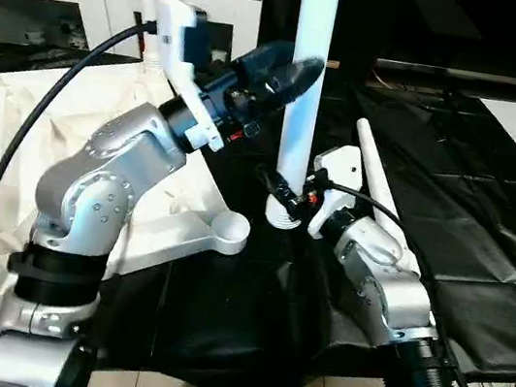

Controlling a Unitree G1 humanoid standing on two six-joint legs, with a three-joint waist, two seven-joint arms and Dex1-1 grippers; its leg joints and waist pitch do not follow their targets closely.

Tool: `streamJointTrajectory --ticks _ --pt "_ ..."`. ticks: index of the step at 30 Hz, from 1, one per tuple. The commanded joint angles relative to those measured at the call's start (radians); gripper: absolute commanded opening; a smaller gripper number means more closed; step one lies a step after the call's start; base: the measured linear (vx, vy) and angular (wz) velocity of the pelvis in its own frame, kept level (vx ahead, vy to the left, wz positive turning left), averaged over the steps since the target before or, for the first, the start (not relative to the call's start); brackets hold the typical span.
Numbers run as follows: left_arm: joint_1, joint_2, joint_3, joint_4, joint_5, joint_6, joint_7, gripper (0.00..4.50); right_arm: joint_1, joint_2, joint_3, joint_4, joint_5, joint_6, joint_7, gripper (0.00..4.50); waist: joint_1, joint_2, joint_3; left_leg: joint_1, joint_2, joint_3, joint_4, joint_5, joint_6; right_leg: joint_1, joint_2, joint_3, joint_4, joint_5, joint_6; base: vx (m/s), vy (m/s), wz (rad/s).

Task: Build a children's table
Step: Pick table leg

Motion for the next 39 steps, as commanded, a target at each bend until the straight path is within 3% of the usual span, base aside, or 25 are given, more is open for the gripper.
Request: streamJointTrajectory --ticks 1,4,5,9,20,24,26,30,35,37,39 --pt "-0.016 -0.002 -0.023 0.037 0.060 -0.022 0.022 3.01 -0.021 0.004 0.013 -0.006 -0.008 -0.012 0.002 1.87 -0.001 0.007 -0.078 0.011 0.008 -0.006 -0.068 -0.224 -0.028 0.057 -0.061 0.042 -0.086 -0.299 -0.096 0.000 0.000 0.00" --pt "-0.027 -0.014 -0.016 0.060 0.076 -0.022 0.045 3.01 -0.023 0.007 0.016 -0.007 -0.011 -0.016 0.002 1.87 -0.001 0.006 -0.080 0.011 0.010 -0.007 -0.067 -0.216 -0.032 0.058 -0.062 0.042 -0.081 -0.269 -0.114 0.000 0.000 0.00" --pt "-0.037 -0.003 -0.025 0.074 0.095 -0.020 0.054 3.01 -0.026 0.009 0.017 -0.008 -0.013 -0.018 0.000 1.87 -0.002 0.013 -0.081 0.013 0.011 -0.007 -0.067 -0.221 -0.032 0.056 -0.061 0.042 -0.081 -0.256 -0.121 0.000 0.000 0.00" --pt "-0.054 -0.009 -0.011 0.093 0.093 -0.035 0.052 3.01 -0.025 0.007 0.013 -0.013 -0.014 -0.019 0.002 1.87 -0.002 0.015 -0.081 0.014 0.010 -0.006 -0.066 -0.223 -0.029 0.058 -0.061 0.042 -0.078 -0.229 -0.143 0.000 0.000 0.00" --pt "-0.074 -0.011 0.011 0.119 0.103 -0.051 0.034 3.01 -0.037 0.014 0.009 0.003 -0.017 -0.035 0.000 1.87 0.000 0.019 -0.080 0.015 0.010 -0.008 -0.066 -0.245 -0.031 0.059 -0.062 0.042 -0.080 -0.246 -0.150 0.000 0.000 0.00" --pt "-0.076 -0.006 0.014 0.127 0.108 -0.053 0.031 3.01 -0.038 0.018 0.010 0.006 -0.020 -0.040 -0.003 1.86 0.000 0.028 -0.081 0.014 0.010 -0.009 -0.066 -0.245 -0.031 0.059 -0.062 0.041 -0.077 -0.229 -0.156 0.000 0.000 0.00" --pt "-0.077 -0.006 0.017 0.129 0.107 -0.054 0.028 3.01 -0.037 0.019 0.010 0.007 -0.021 -0.042 -0.005 1.86 -0.001 0.025 -0.080 0.015 0.010 -0.009 -0.067 -0.250 -0.030 0.059 -0.061 0.041 -0.079 -0.234 -0.155 0.000 0.000 0.00" --pt "-0.070 -0.015 0.048 0.098 0.040 -0.045 -0.014 3.01 -0.033 0.027 -0.003 0.001 -0.007 -0.042 -0.013 1.86 0.001 0.029 -0.080 0.014 0.010 -0.009 -0.066 -0.252 -0.031 0.059 -0.063 0.041 -0.079 -0.238 -0.162 0.000 0.000 0.00" --pt "-0.006 0.010 0.108 0.008 -0.205 0.094 -0.173 3.01 -0.055 0.073 -0.087 0.010 0.086 -0.022 -0.043 1.86 0.000 0.031 -0.080 0.015 0.011 -0.009 -0.068 -0.264 -0.028 0.055 -0.064 0.041 -0.071 -0.241 -0.187 0.000 0.000 0.00" --pt "0.041 0.034 0.115 -0.027 -0.289 0.152 -0.255 3.01 -0.066 0.092 -0.129 0.014 0.130 -0.015 -0.056 1.86 -0.003 0.030 -0.078 0.018 0.010 -0.006 -0.068 -0.272 -0.025 0.052 -0.061 0.041 -0.075 -0.250 -0.184 0.000 0.000 0.00" --pt "0.062 0.039 0.128 -0.031 -0.322 0.168 -0.284 3.01 -0.073 0.103 -0.158 0.019 0.161 -0.008 -0.063 1.86 -0.004 0.033 -0.076 0.020 0.009 -0.005 -0.070 -0.291 -0.028 0.049 -0.059 0.041 -0.079 -0.290 -0.167 0.000 0.000 0.00"
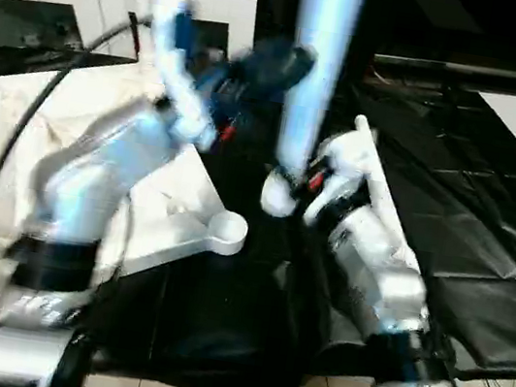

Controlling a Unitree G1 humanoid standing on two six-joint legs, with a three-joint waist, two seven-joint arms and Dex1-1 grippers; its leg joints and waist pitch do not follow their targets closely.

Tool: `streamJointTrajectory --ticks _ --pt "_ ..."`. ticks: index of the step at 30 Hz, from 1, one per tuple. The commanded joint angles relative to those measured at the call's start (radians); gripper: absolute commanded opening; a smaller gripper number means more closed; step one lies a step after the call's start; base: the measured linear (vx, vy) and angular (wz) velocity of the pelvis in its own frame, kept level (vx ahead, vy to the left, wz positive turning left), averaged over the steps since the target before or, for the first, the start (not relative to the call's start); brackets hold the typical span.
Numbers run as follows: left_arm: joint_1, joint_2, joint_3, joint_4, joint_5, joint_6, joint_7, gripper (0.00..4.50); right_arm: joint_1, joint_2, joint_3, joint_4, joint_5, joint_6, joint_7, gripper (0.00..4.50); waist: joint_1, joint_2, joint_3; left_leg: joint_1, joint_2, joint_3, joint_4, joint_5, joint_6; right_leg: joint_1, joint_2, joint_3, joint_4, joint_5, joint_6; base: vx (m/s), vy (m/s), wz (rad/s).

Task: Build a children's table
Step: Pick table leg, then insert table leg to table base

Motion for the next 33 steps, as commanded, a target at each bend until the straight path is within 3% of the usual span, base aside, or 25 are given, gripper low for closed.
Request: streamJointTrajectory --ticks 1,3,4,5,6,7,8,9,10,11,12,13,14,15,16,17,18,20,21,23,24,25,33 --pt "0.004 0.009 0.022 -0.020 -0.035 0.023 -0.032 3.01 -0.018 0.009 -0.025 0.011 0.040 0.014 -0.011 1.86 -0.003 0.017 -0.078 0.022 0.010 -0.006 -0.071 -0.294 -0.029 0.049 -0.059 0.040 -0.080 -0.300 -0.156 0.000 0.000 0.00" --pt "0.015 0.024 0.019 -0.015 0.007 -0.006 -0.034 3.01 -0.019 0.011 -0.035 0.013 0.047 0.016 -0.018 1.86 -0.005 0.019 -0.077 0.022 0.010 -0.008 -0.075 -0.308 -0.038 0.051 -0.059 0.040 -0.083 -0.321 -0.137 0.000 0.000 0.00" --pt "0.026 0.087 -0.023 0.036 0.192 -0.093 0.012 3.01 -0.012 -0.013 -0.022 0.017 0.015 0.015 -0.019 1.86 -0.005 0.010 -0.075 0.021 0.011 -0.009 -0.078 -0.308 -0.036 0.052 -0.059 0.040 -0.090 -0.333 -0.126 0.000 0.000 0.00" --pt "0.026 0.087 -0.023 0.036 0.192 -0.093 0.012 3.01 -0.012 -0.013 -0.022 0.017 0.015 0.015 -0.019 1.86 -0.004 0.014 -0.074 0.022 0.012 -0.012 -0.080 -0.312 -0.037 0.052 -0.059 0.040 -0.090 -0.348 -0.109 0.000 0.000 0.00" --pt "0.031 0.132 -0.070 0.067 0.312 -0.143 0.045 3.01 -0.004 -0.028 -0.012 0.017 -0.007 0.012 -0.017 1.86 -0.004 0.011 -0.073 0.024 0.009 -0.013 -0.081 -0.311 -0.044 0.052 -0.061 0.041 -0.093 -0.400 -0.068 0.000 0.000 0.00" --pt "0.037 0.192 -0.140 0.106 0.453 -0.204 0.073 3.01 0.002 -0.045 0.000 0.020 -0.031 0.009 -0.016 1.86 -0.006 0.005 -0.073 0.023 0.008 -0.010 -0.080 -0.305 -0.044 0.052 -0.060 0.042 -0.095 -0.412 -0.054 0.000 0.000 0.00" --pt "0.041 0.233 -0.187 0.123 0.531 -0.235 0.089 3.01 0.007 -0.054 0.006 0.020 -0.044 0.007 -0.015 1.86 -0.003 0.007 -0.073 0.024 0.010 -0.014 -0.083 -0.302 -0.044 0.047 -0.060 0.044 -0.099 -0.443 -0.014 0.000 0.000 0.00" --pt "0.070 0.304 -0.262 0.138 0.597 -0.247 0.059 3.01 0.017 -0.064 0.006 0.023 -0.044 0.012 0.001 1.86 -0.003 0.003 -0.075 0.021 0.008 -0.013 -0.083 -0.284 -0.046 0.050 -0.065 0.046 -0.094 -0.457 0.004 0.000 0.000 0.00" --pt "0.090 0.330 -0.296 0.129 0.594 -0.223 0.021 3.01 0.019 -0.067 0.003 0.023 -0.039 0.019 0.006 1.86 -0.002 0.006 -0.077 0.020 0.009 -0.013 -0.083 -0.272 -0.047 0.049 -0.067 0.046 -0.094 -0.450 -0.002 0.000 0.000 0.00" --pt "0.091 0.332 -0.298 0.129 0.593 -0.221 0.019 3.01 0.019 -0.067 0.002 0.023 -0.038 0.020 0.006 1.86 -0.003 0.002 -0.078 0.023 0.012 -0.012 -0.082 -0.262 -0.046 0.046 -0.068 0.046 -0.094 -0.437 -0.014 0.000 0.000 0.00" --pt "0.108 0.352 -0.329 0.121 0.594 -0.202 -0.012 3.01 0.021 -0.069 0.001 0.022 -0.035 0.026 0.011 1.86 -0.003 0.005 -0.083 0.021 0.015 -0.010 -0.079 -0.230 -0.047 0.045 -0.067 0.046 -0.081 -0.352 -0.075 0.000 0.000 0.00" --pt "0.126 0.379 -0.388 0.127 0.618 -0.180 -0.042 3.01 0.019 -0.075 0.003 0.021 -0.032 0.031 0.018 1.86 -0.001 0.005 -0.085 0.019 0.016 -0.009 -0.076 -0.207 -0.043 0.045 -0.064 0.046 -0.073 -0.281 -0.107 0.000 0.000 0.00" --pt "0.126 0.379 -0.388 0.127 0.618 -0.180 -0.042 3.01 0.019 -0.075 0.003 0.021 -0.032 0.031 0.018 1.86 -0.001 0.005 -0.085 0.019 0.016 -0.009 -0.076 -0.207 -0.043 0.045 -0.064 0.046 -0.073 -0.281 -0.107 0.000 0.000 0.00" --pt "0.137 0.389 -0.420 0.142 0.647 -0.170 -0.057 3.01 0.014 -0.079 0.003 0.023 -0.029 0.035 0.021 1.86 -0.002 0.006 -0.083 0.020 0.014 -0.006 -0.075 -0.211 -0.036 0.045 -0.062 0.046 -0.069 -0.234 -0.136 0.000 0.000 0.00" --pt "0.147 0.392 -0.438 0.154 0.677 -0.178 -0.071 2.83 0.011 -0.082 0.003 0.021 -0.026 0.040 0.022 1.86 -0.002 -0.002 -0.083 0.020 0.014 -0.004 -0.074 -0.209 -0.033 0.047 -0.063 0.047 -0.070 -0.227 -0.142 0.000 0.000 0.00" --pt "0.147 0.392 -0.438 0.154 0.677 -0.178 -0.071 2.72 0.011 -0.082 0.003 0.021 -0.026 0.040 0.022 1.86 0.000 0.000 -0.082 0.018 0.014 -0.005 -0.075 -0.206 -0.030 0.049 -0.065 0.047 -0.070 -0.228 -0.145 0.000 0.000 0.00" --pt "0.156 0.383 -0.435 0.179 0.703 -0.190 -0.055 2.72 0.008 -0.084 0.004 0.029 -0.025 0.042 0.028 1.86 -0.001 -0.016 -0.081 0.015 0.013 -0.002 -0.075 -0.193 -0.027 0.054 -0.067 0.049 -0.070 -0.231 -0.144 0.000 0.000 0.00" --pt "0.158 0.382 -0.435 0.191 0.719 -0.196 -0.043 2.54 0.006 -0.083 0.005 0.037 -0.026 0.042 0.030 1.86 -0.001 -0.006 -0.080 0.016 0.013 -0.003 -0.075 -0.196 -0.029 0.051 -0.068 0.049 -0.072 -0.252 -0.136 0.000 0.000 0.00" --pt "0.171 0.393 -0.434 0.195 0.728 -0.177 -0.031 2.45 0.007 -0.084 0.014 0.044 -0.032 0.045 0.037 1.86 -0.002 -0.011 -0.080 0.017 0.013 -0.003 -0.076 -0.206 -0.032 0.052 -0.068 0.048 -0.073 -0.263 -0.132 0.000 0.000 0.00" --pt "0.182 0.409 -0.436 0.191 0.732 -0.165 -0.026 2.28 0.009 -0.084 0.020 0.040 -0.034 0.050 0.040 1.86 -0.003 -0.010 -0.080 0.017 0.014 -0.004 -0.077 -0.210 -0.034 0.052 -0.069 0.048 -0.071 -0.265 -0.131 0.000 0.000 0.00" --pt "0.191 0.423 -0.434 0.185 0.725 -0.139 -0.037 2.21 0.012 -0.082 0.025 0.034 -0.030 0.058 0.047 1.86 -0.005 -0.017 -0.078 0.020 0.014 -0.003 -0.078 -0.221 -0.031 0.049 -0.067 0.048 -0.074 -0.279 -0.133 0.000 0.000 0.00" --pt "0.191 0.423 -0.434 0.185 0.725 -0.139 -0.037 2.13 0.012 -0.082 0.025 0.034 -0.030 0.058 0.047 1.86 -0.004 -0.013 -0.077 0.020 0.013 -0.003 -0.078 -0.224 -0.031 0.048 -0.068 0.049 -0.074 -0.290 -0.134 0.000 0.000 0.00" --pt "0.216 0.426 -0.420 0.200 0.738 -0.102 -0.060 1.47 0.019 -0.080 0.039 0.051 -0.045 0.049 0.057 1.86 -0.002 -0.015 -0.075 0.023 0.015 -0.005 -0.080 -0.254 -0.037 0.044 -0.070 0.049 -0.082 -0.347 -0.122 0.000 0.000 0.00"
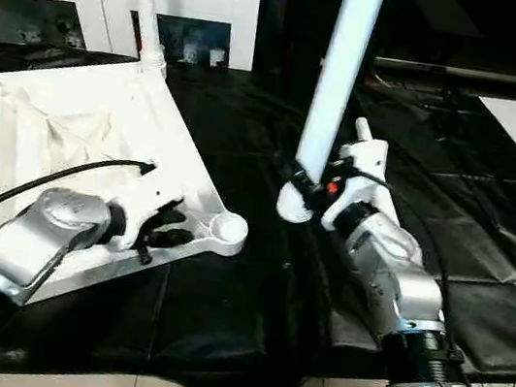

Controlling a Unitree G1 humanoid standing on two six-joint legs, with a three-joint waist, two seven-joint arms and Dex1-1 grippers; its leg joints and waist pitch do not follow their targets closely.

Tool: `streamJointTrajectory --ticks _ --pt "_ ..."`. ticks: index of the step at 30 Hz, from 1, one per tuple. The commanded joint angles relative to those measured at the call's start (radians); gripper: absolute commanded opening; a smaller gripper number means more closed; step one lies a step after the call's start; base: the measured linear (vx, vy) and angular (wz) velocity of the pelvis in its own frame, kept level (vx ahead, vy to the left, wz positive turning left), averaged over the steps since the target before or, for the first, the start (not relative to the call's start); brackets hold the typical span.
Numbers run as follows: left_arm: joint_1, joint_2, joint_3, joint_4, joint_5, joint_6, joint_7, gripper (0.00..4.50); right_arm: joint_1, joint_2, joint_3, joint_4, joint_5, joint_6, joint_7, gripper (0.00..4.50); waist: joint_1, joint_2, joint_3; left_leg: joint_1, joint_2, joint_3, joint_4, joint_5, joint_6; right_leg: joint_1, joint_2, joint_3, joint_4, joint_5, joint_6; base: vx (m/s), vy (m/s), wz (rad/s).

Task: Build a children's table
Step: Insert table leg to table base

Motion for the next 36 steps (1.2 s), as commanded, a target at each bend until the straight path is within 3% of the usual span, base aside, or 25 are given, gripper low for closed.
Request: streamJointTrajectory --ticks 1,7,9,12,14,17,20,26,29,30,33,36 --pt "0.016 0.004 -0.004 0.011 0.007 0.013 -0.022 1.40 -0.005 0.000 0.001 0.001 -0.008 -0.005 0.002 1.86 -0.001 0.003 -0.073 0.020 0.015 -0.006 -0.075 -0.253 -0.036 0.046 -0.071 0.048 -0.081 -0.337 -0.127 0.000 0.000 0.00" --pt "0.027 -0.007 0.022 -0.008 -0.042 0.035 -0.047 0.98 0.000 -0.004 0.000 -0.001 -0.008 -0.001 0.004 1.86 -0.001 0.005 -0.075 0.019 0.014 -0.006 -0.074 -0.235 -0.036 0.047 -0.069 0.048 -0.075 -0.287 -0.142 0.000 0.000 0.00" --pt "0.023 -0.019 0.055 -0.016 -0.064 0.046 -0.050 0.61 -0.002 -0.008 -0.001 -0.002 -0.005 0.002 0.005 1.86 -0.001 0.004 -0.076 0.019 0.014 -0.005 -0.073 -0.229 -0.036 0.048 -0.069 0.048 -0.074 -0.272 -0.149 0.000 0.000 0.00" --pt "0.029 0.001 0.060 -0.023 -0.065 0.041 -0.077 0.51 0.001 -0.008 0.001 0.000 -0.008 -0.002 0.007 1.86 0.000 0.004 -0.075 0.019 0.014 -0.005 -0.074 -0.235 -0.031 0.048 -0.069 0.048 -0.076 -0.285 -0.146 0.000 0.000 0.00" --pt "0.037 0.015 0.062 -0.035 -0.071 0.041 -0.099 0.94 0.004 -0.007 0.004 0.000 -0.013 -0.003 0.009 1.86 -0.001 0.005 -0.074 0.019 0.015 -0.006 -0.075 -0.245 -0.033 0.047 -0.069 0.048 -0.077 -0.300 -0.143 0.000 0.000 0.00" --pt "0.056 0.028 0.059 -0.055 -0.077 0.058 -0.116 0.91 0.008 -0.002 0.010 0.000 -0.020 -0.006 0.010 1.86 -0.001 0.005 -0.072 0.021 0.016 -0.006 -0.077 -0.263 -0.036 0.045 -0.069 0.048 -0.078 -0.319 -0.142 0.000 0.000 0.00" --pt "0.065 0.030 0.040 -0.043 -0.046 0.036 -0.112 1.36 0.007 0.002 0.013 0.004 -0.023 -0.010 0.010 1.86 -0.001 0.006 -0.072 0.022 0.016 -0.007 -0.078 -0.267 -0.036 0.045 -0.069 0.048 -0.080 -0.329 -0.136 0.000 0.000 0.00" --pt "0.051 0.016 0.015 0.018 0.018 0.008 -0.074 1.34 0.006 0.004 0.015 0.007 -0.027 -0.015 0.011 1.86 0.000 0.007 -0.072 0.021 0.014 -0.008 -0.078 -0.271 -0.038 0.047 -0.069 0.048 -0.082 -0.338 -0.122 0.000 0.000 0.00" --pt "0.042 0.006 0.019 0.046 0.024 0.004 -0.070 1.33 0.007 0.002 0.016 0.003 -0.027 -0.015 0.012 1.86 0.000 0.011 -0.075 0.022 0.016 -0.008 -0.076 -0.262 -0.039 0.045 -0.069 0.049 -0.080 -0.307 -0.135 0.000 0.000 0.00" --pt "0.040 0.004 0.019 0.052 0.027 0.001 -0.068 0.97 0.008 0.001 0.016 0.003 -0.026 -0.015 0.012 1.86 0.000 0.010 -0.074 0.022 0.014 -0.007 -0.076 -0.261 -0.038 0.045 -0.068 0.049 -0.080 -0.303 -0.136 0.000 0.000 0.00" --pt "0.039 0.002 0.023 0.065 0.033 -0.004 -0.075 0.97 0.009 0.000 0.015 0.001 -0.028 -0.015 0.012 1.86 0.000 0.009 -0.073 0.021 0.015 -0.008 -0.077 -0.272 -0.039 0.047 -0.070 0.048 -0.080 -0.310 -0.141 0.000 0.000 0.00" --pt "0.042 0.004 0.024 0.069 0.035 -0.006 -0.088 0.54 0.009 -0.001 0.013 0.002 -0.028 -0.015 0.013 1.86 -0.001 0.009 -0.073 0.022 0.014 -0.009 -0.077 -0.281 -0.040 0.046 -0.070 0.048 -0.083 -0.334 -0.135 0.000 0.000 0.00"
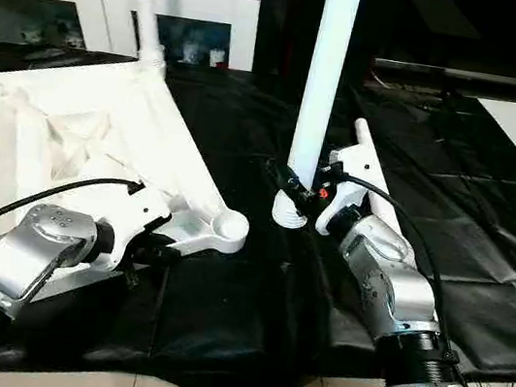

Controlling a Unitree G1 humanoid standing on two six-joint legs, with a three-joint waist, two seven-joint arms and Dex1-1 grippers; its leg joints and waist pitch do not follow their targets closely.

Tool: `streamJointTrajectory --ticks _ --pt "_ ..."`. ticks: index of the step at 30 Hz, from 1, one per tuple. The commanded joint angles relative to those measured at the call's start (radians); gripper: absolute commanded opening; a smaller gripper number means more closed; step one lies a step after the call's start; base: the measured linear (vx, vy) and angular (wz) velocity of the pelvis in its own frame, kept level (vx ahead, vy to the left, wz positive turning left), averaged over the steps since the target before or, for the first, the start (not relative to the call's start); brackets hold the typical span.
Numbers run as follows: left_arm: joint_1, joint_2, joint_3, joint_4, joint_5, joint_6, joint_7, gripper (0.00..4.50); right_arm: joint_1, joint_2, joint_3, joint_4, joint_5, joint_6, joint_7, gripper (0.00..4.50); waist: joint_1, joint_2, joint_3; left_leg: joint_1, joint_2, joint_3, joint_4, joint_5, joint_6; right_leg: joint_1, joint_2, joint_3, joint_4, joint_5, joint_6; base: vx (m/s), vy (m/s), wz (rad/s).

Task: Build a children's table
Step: Insert table leg to table base

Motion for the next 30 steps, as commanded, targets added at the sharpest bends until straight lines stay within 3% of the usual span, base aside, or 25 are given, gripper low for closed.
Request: streamJointTrajectory --ticks 1,4,9,11,12,13,15,16,21,27,28,29,30 --pt "-0.007 0.005 0.012 0.016 0.014 -0.009 0.000 0.54 0.005 -0.003 -0.005 -0.003 -0.002 -0.014 0.006 1.86 -0.001 0.010 -0.071 0.020 0.015 -0.009 -0.078 -0.280 -0.040 0.046 -0.071 0.049 -0.084 -0.339 -0.131 0.000 0.000 0.00" --pt "0.003 -0.012 0.037 0.022 -0.009 -0.059 -0.012 0.37 0.003 -0.004 -0.006 0.001 0.001 -0.013 0.011 1.86 -0.001 0.006 -0.071 0.021 0.015 -0.008 -0.078 -0.282 -0.038 0.045 -0.071 0.049 -0.086 -0.356 -0.128 0.000 0.000 0.00" --pt "0.031 -0.048 0.059 0.028 -0.044 -0.174 -0.049 0.03 -0.002 0.001 -0.009 0.007 0.028 0.010 0.037 1.86 0.000 0.008 -0.075 0.019 0.018 -0.009 -0.078 -0.260 -0.034 0.046 -0.072 0.049 -0.080 -0.311 -0.134 0.000 0.000 0.00" --pt "0.037 -0.057 0.047 0.019 -0.043 -0.191 -0.056 0.01 -0.004 -0.002 -0.008 -0.003 0.057 0.058 0.070 1.86 0.000 0.007 -0.076 0.019 0.018 -0.008 -0.077 -0.251 -0.026 0.049 -0.070 0.049 -0.077 -0.274 -0.147 0.000 0.000 0.00" --pt "0.048 -0.084 0.018 -0.014 -0.046 -0.210 -0.075 0.00 -0.005 -0.015 0.001 -0.022 0.104 0.130 0.143 1.86 0.001 0.001 -0.076 0.019 0.019 -0.006 -0.075 -0.242 -0.017 0.049 -0.070 0.049 -0.075 -0.255 -0.155 0.000 0.000 0.00" --pt "0.051 -0.102 -0.004 -0.033 -0.046 -0.211 -0.081 0.00 -0.006 -0.020 0.000 -0.023 0.126 0.162 0.170 1.86 0.001 0.002 -0.076 0.019 0.019 -0.006 -0.075 -0.239 -0.014 0.050 -0.070 0.050 -0.075 -0.250 -0.159 0.000 0.000 0.00" --pt "0.052 -0.113 -0.018 -0.043 -0.045 -0.209 -0.084 0.00 -0.008 -0.022 -0.001 -0.022 0.136 0.177 0.183 1.86 0.007 0.003 -0.076 0.022 0.022 -0.004 -0.074 -0.233 -0.010 0.046 -0.072 0.050 -0.076 -0.254 -0.162 0.000 0.000 0.00" --pt "0.052 -0.121 -0.039 -0.049 -0.036 -0.216 -0.087 0.00 -0.009 -0.027 0.003 -0.017 0.135 0.181 0.194 1.86 0.008 -0.002 -0.075 0.022 0.022 -0.003 -0.074 -0.231 -0.010 0.046 -0.072 0.050 -0.076 -0.255 -0.161 0.000 0.000 0.00" --pt "0.038 -0.157 -0.131 -0.010 0.049 -0.289 -0.114 0.00 -0.013 -0.042 0.032 0.010 0.102 0.170 0.222 1.86 0.027 -0.008 -0.072 0.026 0.023 0.001 -0.074 -0.237 -0.013 0.040 -0.078 0.054 -0.086 -0.332 -0.127 0.000 0.000 0.00" --pt "0.008 -0.150 -0.175 0.024 0.117 -0.322 -0.130 0.00 -0.010 -0.058 0.047 -0.019 0.098 0.200 0.232 1.86 0.027 -0.006 -0.064 0.036 0.024 -0.004 -0.080 -0.321 -0.033 0.032 -0.080 0.052 -0.104 -0.485 -0.087 0.000 0.000 0.00" --pt "0.003 -0.145 -0.182 0.033 0.128 -0.328 -0.131 0.00 -0.008 -0.060 0.048 -0.024 0.096 0.202 0.234 1.86 0.028 -0.002 -0.065 0.041 0.023 -0.005 -0.079 -0.336 -0.036 0.028 -0.081 0.052 -0.108 -0.510 -0.079 0.000 0.000 0.00" --pt "0.000 -0.143 -0.185 0.040 0.136 -0.333 -0.132 0.00 -0.007 -0.062 0.050 -0.026 0.095 0.203 0.235 1.86 0.027 -0.003 -0.064 0.041 0.022 -0.005 -0.079 -0.343 -0.037 0.027 -0.080 0.052 -0.110 -0.521 -0.074 0.000 0.000 0.00" --pt "-0.001 -0.142 -0.185 0.042 0.137 -0.333 -0.132 0.00 -0.007 -0.063 0.050 -0.027 0.095 0.203 0.235 1.86 0.025 -0.005 -0.065 0.033 0.023 -0.010 -0.083 -0.346 -0.041 0.035 -0.084 0.049 -0.109 -0.532 -0.068 0.000 0.000 0.00"
